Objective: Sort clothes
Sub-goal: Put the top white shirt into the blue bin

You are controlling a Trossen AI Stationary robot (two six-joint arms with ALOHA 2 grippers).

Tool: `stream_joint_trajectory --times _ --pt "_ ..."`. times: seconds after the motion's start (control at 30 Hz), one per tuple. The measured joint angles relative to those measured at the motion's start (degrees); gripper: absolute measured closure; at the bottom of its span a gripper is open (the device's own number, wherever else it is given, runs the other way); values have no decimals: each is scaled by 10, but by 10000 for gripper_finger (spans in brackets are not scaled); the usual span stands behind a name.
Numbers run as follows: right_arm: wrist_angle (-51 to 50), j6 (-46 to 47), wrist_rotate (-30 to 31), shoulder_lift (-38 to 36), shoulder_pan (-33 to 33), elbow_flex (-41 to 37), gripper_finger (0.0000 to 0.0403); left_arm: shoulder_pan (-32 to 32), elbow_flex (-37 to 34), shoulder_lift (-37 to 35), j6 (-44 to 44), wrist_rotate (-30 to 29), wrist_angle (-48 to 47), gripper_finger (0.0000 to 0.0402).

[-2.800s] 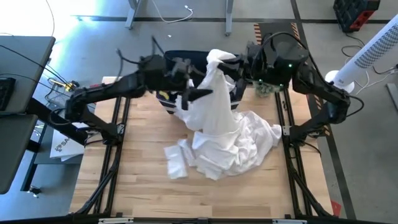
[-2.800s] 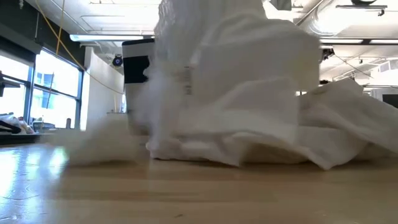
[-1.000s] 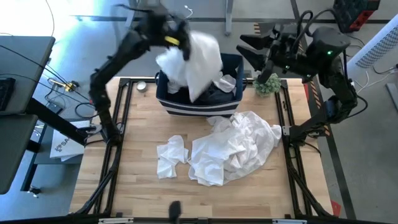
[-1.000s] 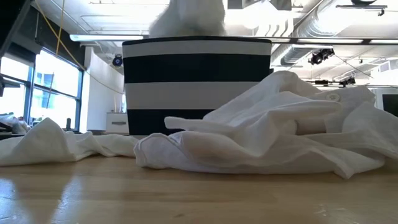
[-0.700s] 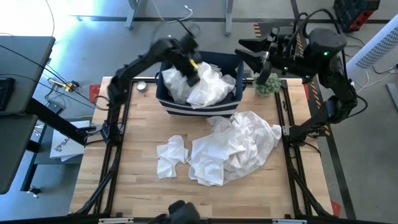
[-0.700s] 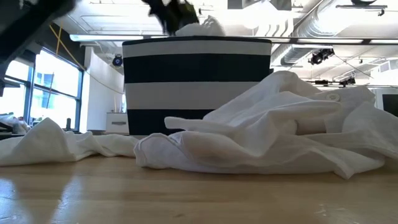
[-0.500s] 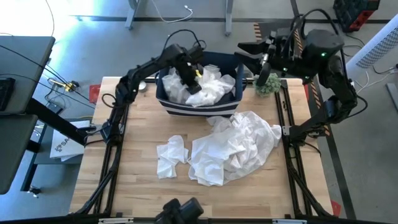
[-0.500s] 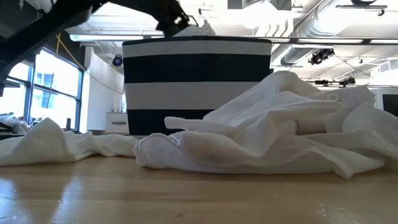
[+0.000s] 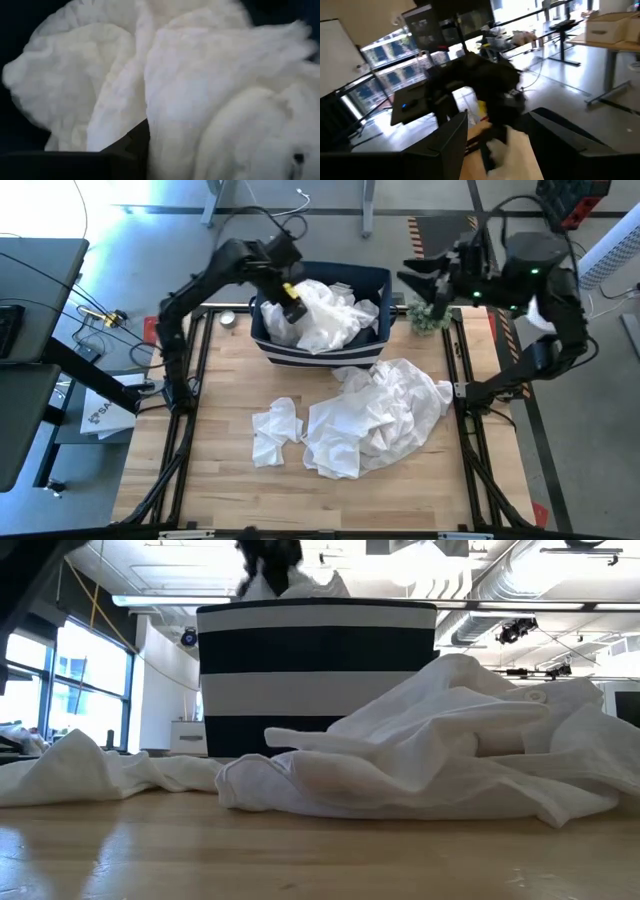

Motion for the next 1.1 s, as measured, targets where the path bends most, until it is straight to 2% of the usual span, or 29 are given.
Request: stream_joint_trajectory --times 0.13,0.27,0.43,0.53,0.6,0.73,0.8,0.87,1.03,1.1 --pt "-20 -3 28 -19 0 0 204 -13 0 -54 -69 19 15 270" --pt "-39 -6 52 -25 0 0 204 -39 0 -75 -122 18 124 270" --pt "-63 -21 54 -21 -8 0 204 -61 -25 -47 -126 37 273 270" --pt "-71 -21 49 -16 -11 -1 204 -61 -44 -3 -120 32 259 270" --pt "-78 -18 49 -14 -11 -1 204 -57 -61 29 -92 5 229 271" --pt "-94 10 48 -12 -10 -1 204 -35 -85 99 -43 -133 191 271" --pt "-104 26 47 -10 -10 -1 204 -18 -96 131 -21 -167 201 271" --pt "-117 45 45 -8 -10 -1 204 -2 -101 159 -7 -163 216 271" --pt "-153 98 44 0 -10 -1 204 36 -102 206 -2 -79 268 271" --pt "-174 115 34 2 -10 -1 204 44 -102 208 -2 -66 276 271"
